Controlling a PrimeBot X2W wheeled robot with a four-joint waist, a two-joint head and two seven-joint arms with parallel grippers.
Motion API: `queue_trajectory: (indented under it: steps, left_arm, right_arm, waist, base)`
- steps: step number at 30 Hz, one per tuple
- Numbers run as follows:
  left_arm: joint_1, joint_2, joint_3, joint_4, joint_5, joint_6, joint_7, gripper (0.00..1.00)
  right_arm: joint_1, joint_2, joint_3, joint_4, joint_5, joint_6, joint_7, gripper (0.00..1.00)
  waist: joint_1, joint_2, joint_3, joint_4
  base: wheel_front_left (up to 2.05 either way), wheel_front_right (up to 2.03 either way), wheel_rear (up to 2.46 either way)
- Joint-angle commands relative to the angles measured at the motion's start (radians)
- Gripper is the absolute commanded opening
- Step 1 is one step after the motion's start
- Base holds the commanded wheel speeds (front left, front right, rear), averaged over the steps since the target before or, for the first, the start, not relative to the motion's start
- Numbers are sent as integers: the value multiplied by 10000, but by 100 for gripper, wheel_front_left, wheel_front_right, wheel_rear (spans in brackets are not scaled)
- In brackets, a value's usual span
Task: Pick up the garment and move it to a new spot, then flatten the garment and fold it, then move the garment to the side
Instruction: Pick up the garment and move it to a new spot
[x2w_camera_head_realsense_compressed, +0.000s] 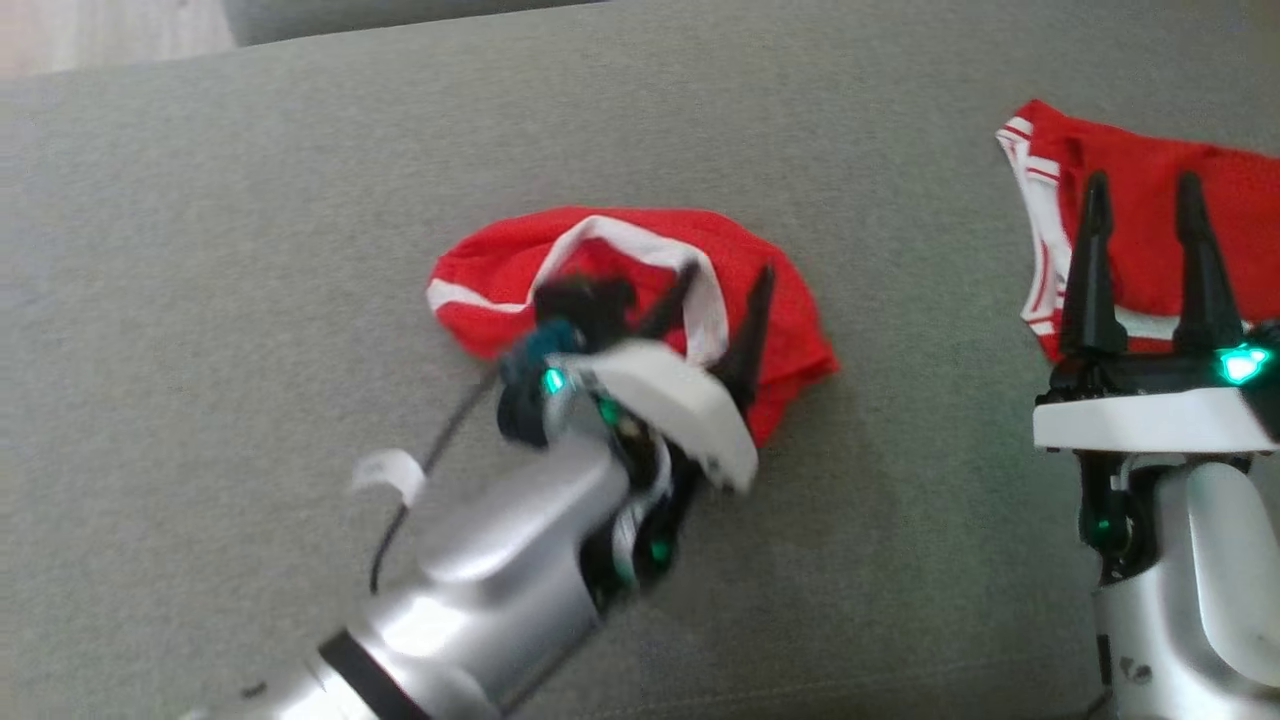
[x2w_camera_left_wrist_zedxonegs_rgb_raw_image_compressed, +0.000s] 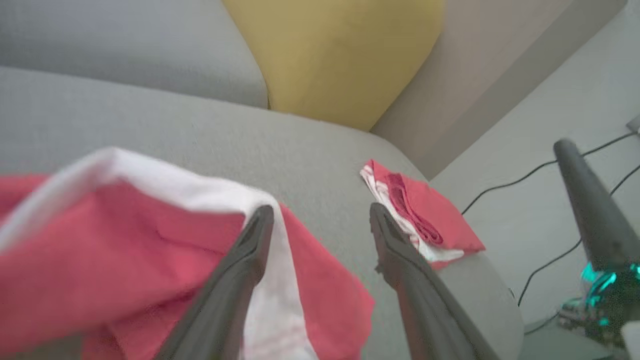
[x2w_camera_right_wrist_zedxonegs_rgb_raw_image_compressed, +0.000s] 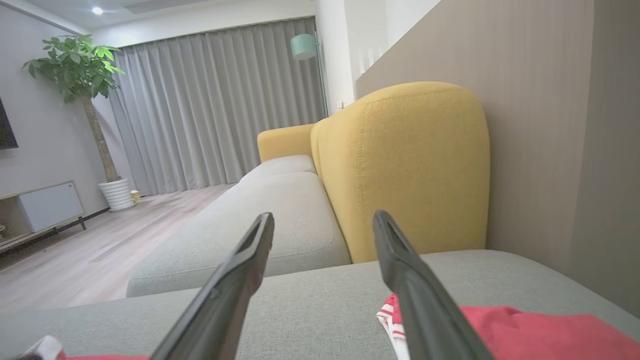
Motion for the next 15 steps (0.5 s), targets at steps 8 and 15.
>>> queue_trajectory:
  steps: [8,15]
  left_arm:
    - [-763,123,3313,-821,2135,-477,-123,100]
    - [222,1121,5171,-751,3595,-1202,-124,100]
  right_arm:
    - [10,-13,155,-104,-236,-9,-62,100]
    - [400,-13,344,-12,-289,-9,-62,100]
  waist:
    - [0,0,-457,1081]
    - [0,0,-850,1685]
  base:
    - [0,0,0]
    - [0,0,0]
